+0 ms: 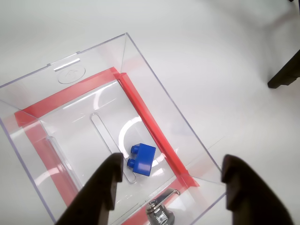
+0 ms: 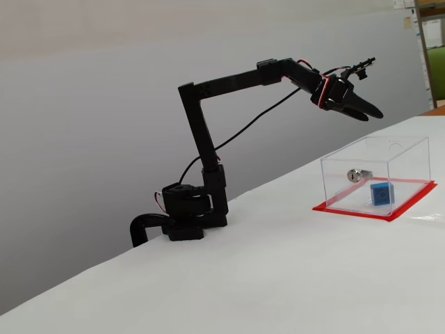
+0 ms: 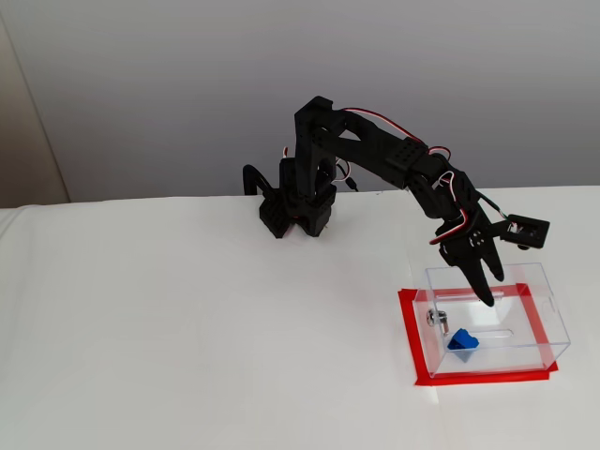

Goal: Pick the blue lego brick and place it into the transparent box

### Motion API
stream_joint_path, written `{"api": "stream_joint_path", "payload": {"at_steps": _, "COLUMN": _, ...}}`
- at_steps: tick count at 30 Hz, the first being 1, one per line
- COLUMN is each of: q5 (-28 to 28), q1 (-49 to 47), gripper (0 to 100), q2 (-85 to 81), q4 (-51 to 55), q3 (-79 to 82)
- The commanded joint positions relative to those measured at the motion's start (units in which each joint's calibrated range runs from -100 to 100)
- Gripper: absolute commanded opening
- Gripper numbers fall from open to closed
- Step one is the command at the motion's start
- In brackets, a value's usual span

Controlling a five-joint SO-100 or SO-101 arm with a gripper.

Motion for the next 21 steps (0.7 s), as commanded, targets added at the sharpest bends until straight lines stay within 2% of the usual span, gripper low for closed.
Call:
{"api": "stream_joint_path", "payload": {"at_steps": 1, "q5": -0.13, "q1": -0.17, "gripper": 5, "q2": -1.13, "q4": -0.2, "q3": -3.21}}
{"api": "stream_joint_path", "payload": {"at_steps": 3, "q5": 0.03, "q1": -0.17, "gripper": 1, "q2": -1.21, "q4": 0.06, "q3": -3.21}}
{"api": "stream_joint_path", "payload": {"at_steps": 16, "q5": 0.24, "q1": 0.79, "gripper": 2, "q2": -1.47, "q4": 2.85, "q3": -3.84}}
{"api": "stream_joint_path", "payload": {"at_steps": 21, "q5": 0.24, "q1": 4.34, "gripper": 2, "q2": -4.27, "q4": 2.68, "q3": -2.4}}
